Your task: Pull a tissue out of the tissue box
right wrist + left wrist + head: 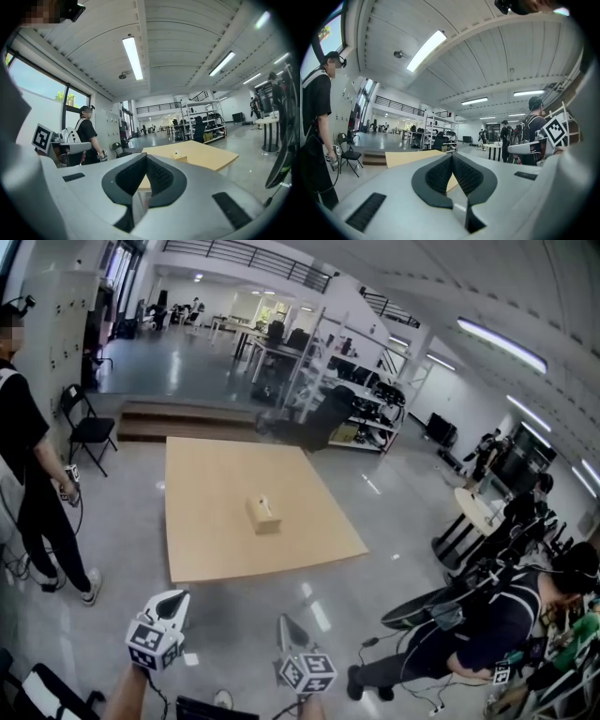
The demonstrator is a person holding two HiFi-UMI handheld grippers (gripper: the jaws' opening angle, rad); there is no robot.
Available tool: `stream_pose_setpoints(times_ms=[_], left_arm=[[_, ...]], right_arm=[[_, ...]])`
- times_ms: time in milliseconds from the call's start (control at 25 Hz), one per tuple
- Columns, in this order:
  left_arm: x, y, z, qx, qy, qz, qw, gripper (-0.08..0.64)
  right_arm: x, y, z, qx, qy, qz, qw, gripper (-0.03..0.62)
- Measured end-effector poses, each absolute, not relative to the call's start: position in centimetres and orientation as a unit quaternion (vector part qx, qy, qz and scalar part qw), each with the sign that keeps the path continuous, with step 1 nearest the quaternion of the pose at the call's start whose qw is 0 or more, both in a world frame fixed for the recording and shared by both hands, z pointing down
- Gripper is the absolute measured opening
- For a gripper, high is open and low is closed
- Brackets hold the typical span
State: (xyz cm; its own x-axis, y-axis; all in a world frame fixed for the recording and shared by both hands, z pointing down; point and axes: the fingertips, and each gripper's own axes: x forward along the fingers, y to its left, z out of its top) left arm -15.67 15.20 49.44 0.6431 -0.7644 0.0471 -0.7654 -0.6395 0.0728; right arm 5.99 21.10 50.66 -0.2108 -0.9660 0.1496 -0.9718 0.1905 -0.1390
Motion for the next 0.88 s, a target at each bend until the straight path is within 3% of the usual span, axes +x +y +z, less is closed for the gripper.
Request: stream_pose_setpoints(times_ms=[880], left_arm=[[-6.9, 6.6, 49.9, 0.888, -0.457, 0.023, 0.042, 0.008]], right_arm=[[15.3, 10.8, 51.8, 0.597, -0.794, 0.116, 0.011, 0.011]])
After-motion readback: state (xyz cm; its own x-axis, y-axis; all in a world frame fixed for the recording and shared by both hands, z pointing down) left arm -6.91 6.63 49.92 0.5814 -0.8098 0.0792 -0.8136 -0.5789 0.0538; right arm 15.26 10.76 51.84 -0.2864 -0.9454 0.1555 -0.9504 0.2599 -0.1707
